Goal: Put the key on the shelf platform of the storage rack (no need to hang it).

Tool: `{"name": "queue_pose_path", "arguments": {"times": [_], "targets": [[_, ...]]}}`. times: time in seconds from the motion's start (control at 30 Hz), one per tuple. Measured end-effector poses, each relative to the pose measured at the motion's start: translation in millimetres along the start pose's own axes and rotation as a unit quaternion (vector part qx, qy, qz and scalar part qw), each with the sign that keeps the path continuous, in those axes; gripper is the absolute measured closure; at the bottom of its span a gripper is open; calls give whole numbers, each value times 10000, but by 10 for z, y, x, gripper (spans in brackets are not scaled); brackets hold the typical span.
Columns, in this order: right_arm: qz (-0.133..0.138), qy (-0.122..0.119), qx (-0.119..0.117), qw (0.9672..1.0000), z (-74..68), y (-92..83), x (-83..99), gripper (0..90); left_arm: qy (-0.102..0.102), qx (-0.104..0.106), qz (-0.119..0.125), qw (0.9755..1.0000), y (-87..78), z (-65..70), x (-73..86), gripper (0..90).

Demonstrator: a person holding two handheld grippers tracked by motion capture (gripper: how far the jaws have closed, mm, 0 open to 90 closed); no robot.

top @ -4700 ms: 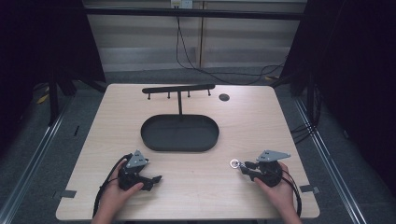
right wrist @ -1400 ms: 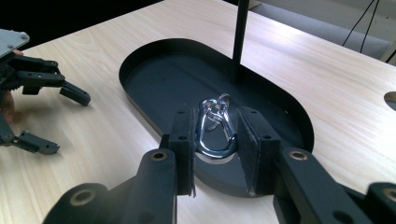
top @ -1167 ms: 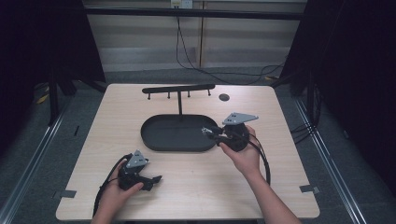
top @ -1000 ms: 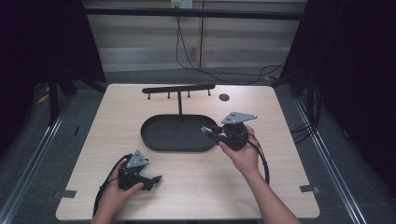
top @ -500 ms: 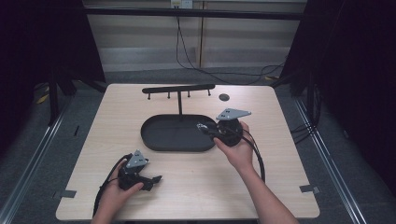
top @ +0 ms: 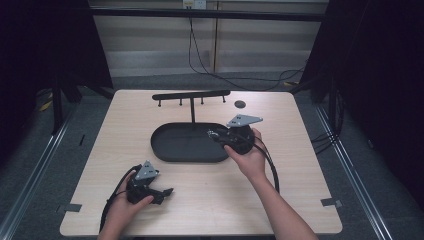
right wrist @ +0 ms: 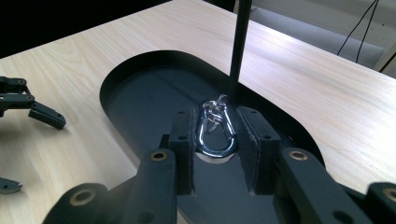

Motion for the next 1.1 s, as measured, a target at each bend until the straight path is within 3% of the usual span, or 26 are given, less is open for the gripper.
{"name": "queue_pose_path", "arguments": {"times": [1.1], "targets": [[-117, -8, 73, 9999, 14, 338, 71, 687, -2, 0, -1, 10000, 0, -1, 0, 148]]}}
Point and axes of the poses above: each handheld gripper's, and its own axes: y roughly forward along the jaws, x roughly out of its underside, z roughly to its right, the point moved 9 cm from there along y, roughly forward along the jaws, and after that the axes turned 4 degrees about x, right-handed, at the moved point
